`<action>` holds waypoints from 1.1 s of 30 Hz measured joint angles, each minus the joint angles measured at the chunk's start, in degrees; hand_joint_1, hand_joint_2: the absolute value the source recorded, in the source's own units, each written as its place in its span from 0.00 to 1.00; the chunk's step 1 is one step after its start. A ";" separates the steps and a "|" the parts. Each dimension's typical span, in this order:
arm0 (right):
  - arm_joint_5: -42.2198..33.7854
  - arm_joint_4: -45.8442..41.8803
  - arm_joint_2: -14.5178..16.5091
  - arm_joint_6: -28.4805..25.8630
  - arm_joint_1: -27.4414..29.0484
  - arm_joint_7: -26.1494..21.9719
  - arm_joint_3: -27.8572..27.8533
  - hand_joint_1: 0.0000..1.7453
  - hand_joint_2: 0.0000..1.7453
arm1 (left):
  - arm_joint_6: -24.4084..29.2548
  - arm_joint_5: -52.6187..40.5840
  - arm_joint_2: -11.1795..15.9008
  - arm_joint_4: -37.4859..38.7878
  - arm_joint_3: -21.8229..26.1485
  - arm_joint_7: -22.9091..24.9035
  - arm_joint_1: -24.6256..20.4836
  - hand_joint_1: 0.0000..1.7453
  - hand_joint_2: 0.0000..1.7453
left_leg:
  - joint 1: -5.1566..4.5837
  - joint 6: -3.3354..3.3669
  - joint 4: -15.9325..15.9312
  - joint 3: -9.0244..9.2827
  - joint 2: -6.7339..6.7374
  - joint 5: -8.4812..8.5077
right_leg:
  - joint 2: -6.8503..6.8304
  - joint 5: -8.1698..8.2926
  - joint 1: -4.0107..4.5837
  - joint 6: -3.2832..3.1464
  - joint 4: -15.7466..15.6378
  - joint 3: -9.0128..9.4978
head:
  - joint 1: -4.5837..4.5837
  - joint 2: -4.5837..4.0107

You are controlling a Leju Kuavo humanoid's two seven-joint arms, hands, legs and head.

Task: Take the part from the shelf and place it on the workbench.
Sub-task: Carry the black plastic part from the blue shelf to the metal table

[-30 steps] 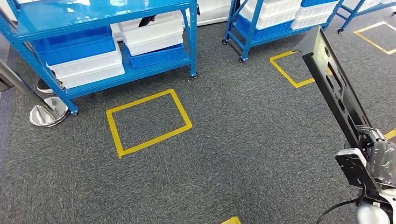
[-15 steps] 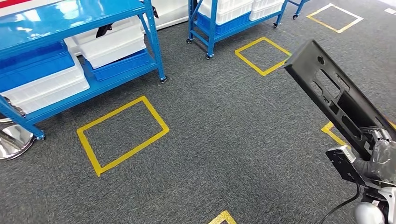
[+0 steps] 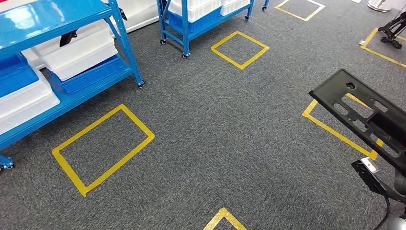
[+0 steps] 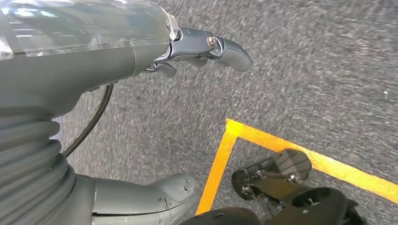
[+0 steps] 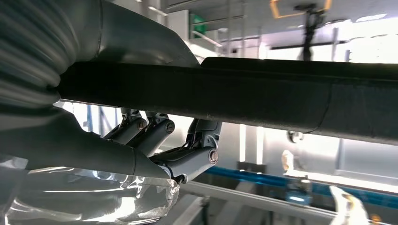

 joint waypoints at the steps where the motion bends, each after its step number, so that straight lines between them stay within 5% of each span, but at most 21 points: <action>1: 0.07 0.45 -0.33 -0.16 -0.19 0.00 -0.25 1.00 1.00 | 0.00 -0.02 0.01 0.00 0.00 -0.01 -0.07 0.00 1.00 | -0.11 -0.31 -0.04 0.20 0.53 -0.16 | -0.47 0.25 0.27 -0.38 -1.44 0.70 | 0.01 0.00; 4: 0.49 1.51 -1.07 -0.34 -0.36 0.10 -0.74 1.00 1.00 | 0.01 -0.03 0.04 0.00 0.00 -0.03 -0.41 0.00 1.00 | -0.11 -1.31 -0.11 0.79 1.46 -0.66 | 1.10 0.35 0.41 -1.41 -1.93 0.71 | -0.02 0.00; 6: 1.63 2.09 -1.55 -0.34 -0.51 0.77 -0.97 1.00 1.00 | 0.16 -0.03 0.05 0.00 0.00 0.07 -0.53 0.00 1.00 | 0.06 -1.82 2.34 -0.01 -0.77 -2.51 | 2.23 0.58 0.06 -2.11 -2.35 0.93 | -0.21 0.00; 9: 4.09 3.38 -2.28 -0.34 -0.89 1.97 -1.37 1.00 1.00 | 0.49 -0.03 0.05 0.00 0.00 0.53 -0.40 0.00 1.00 | 0.29 -1.98 13.34 -5.29 -3.80 -7.84 | 3.96 0.65 0.08 -2.75 -2.45 0.90 | -0.49 0.00; 11: 5.03 4.86 -2.94 -0.35 -0.94 2.29 -1.96 1.00 1.00 | 0.62 -0.04 0.04 0.00 0.00 0.80 -0.25 0.00 1.00 | 0.31 -1.90 17.18 -7.59 -4.00 -8.15 | 5.37 0.61 0.28 -2.82 -2.32 0.88 | -0.53 0.00; 13: 5.39 6.65 -3.85 -0.34 -1.23 2.48 -2.86 1.00 1.00 | 0.71 -0.06 0.11 0.00 0.00 0.90 -0.22 0.00 1.00 | 0.29 -1.50 12.25 -5.86 -4.71 -4.11 | 6.88 0.51 0.36 -2.77 -2.06 0.92 | -0.55 0.00; 15: 5.51 8.42 -4.84 -0.33 -1.83 2.54 -3.94 1.00 1.00 | 0.75 -0.08 0.37 0.00 0.01 0.89 -0.22 0.00 1.00 | 0.38 -0.85 4.54 -2.76 -7.34 -0.45 | 8.26 0.35 0.34 -2.50 -1.64 0.74 | -0.43 0.00; 17: 5.52 9.86 -5.64 -0.34 -2.37 2.66 -4.83 1.00 1.00 | 0.81 -0.09 0.59 0.00 0.01 0.88 -0.26 0.00 1.00 | 0.30 -0.49 1.16 -1.41 -8.79 0.26 | 9.56 0.38 0.09 -1.81 -1.40 0.24 | -0.34 0.00; 19: 5.55 11.17 -6.57 -0.29 -2.49 2.87 -5.61 1.00 1.00 | 0.90 -0.18 0.60 0.00 0.00 0.89 -0.40 0.00 1.00 | 0.10 -0.06 0.51 -1.04 -7.55 0.44 | 10.86 0.67 -0.33 -0.87 -1.57 -0.14 | -0.37 0.00; 20: 5.58 11.94 -7.13 -0.26 -2.44 2.97 -6.07 1.00 1.00 | 0.93 -0.22 0.58 0.00 0.00 0.89 -0.48 0.00 1.00 | 0.08 0.31 0.00 -0.75 -6.81 0.71 | 10.45 0.60 -0.43 -0.51 -1.39 -0.31 | -0.33 0.00; 22: 5.64 14.08 -8.65 -0.26 -2.78 2.99 -7.61 1.00 1.00 | 0.99 -0.26 0.57 0.00 0.01 0.93 -0.54 0.00 1.00 | 0.14 0.97 -1.08 -0.21 -5.31 1.25 | 7.39 -1.20 -0.35 0.00 1.58 -1.74 | -0.14 0.00; 24: 5.62 16.93 -10.06 -0.50 -3.33 2.39 -10.16 1.00 1.00 | 1.09 -0.17 0.59 0.00 0.04 1.18 -0.41 0.00 1.00 | -0.03 1.21 -1.31 -0.06 -4.01 1.24 | 4.32 -4.62 -0.35 0.54 8.37 -5.09 | 0.03 0.00; 26: 5.69 19.88 -10.74 -0.83 -3.66 1.45 -12.88 1.00 1.00 | 1.21 -0.05 0.61 0.00 0.09 1.59 -0.24 0.00 1.00 | -0.09 1.16 -1.25 0.00 -2.73 1.01 | 3.59 -5.97 -0.66 1.05 13.07 -7.54 | 0.07 0.00; 28: 6.07 22.64 -11.05 -1.30 -4.08 1.03 -14.85 1.00 1.00 | 1.30 -0.02 0.57 0.00 0.11 1.88 -0.17 0.00 1.00 | -0.08 0.85 -1.12 0.25 -1.35 0.58 | 2.80 -3.31 -1.02 1.39 9.64 -5.79 | 0.09 0.00; 30: 6.48 24.69 -11.32 -1.95 -4.62 0.92 -15.98 1.00 1.00 | 1.34 -0.03 0.55 0.00 0.11 1.98 -0.15 0.00 1.00 | -0.24 0.23 -0.92 0.74 0.10 -0.09 | 0.45 0.00 -1.04 1.31 1.86 -1.65 | 0.07 0.00; 32: 6.70 26.06 -11.51 -2.34 -5.06 0.84 -16.52 1.00 1.00 | 1.37 -0.03 0.57 0.00 0.11 2.02 -0.24 0.00 1.00 | -0.49 -0.52 -0.86 1.25 1.34 -0.73 | -0.64 0.99 -0.66 0.45 -1.77 0.31 | -0.01 0.00; 33: 6.78 26.62 -11.62 -2.43 -5.19 0.81 -16.73 1.00 1.00 | 1.38 -0.03 0.58 0.00 0.11 2.04 -0.34 0.00 1.00 | -0.56 -0.86 -0.94 1.51 1.94 -0.95 | -0.13 0.95 -0.43 -0.08 -1.72 0.27 | -0.05 0.00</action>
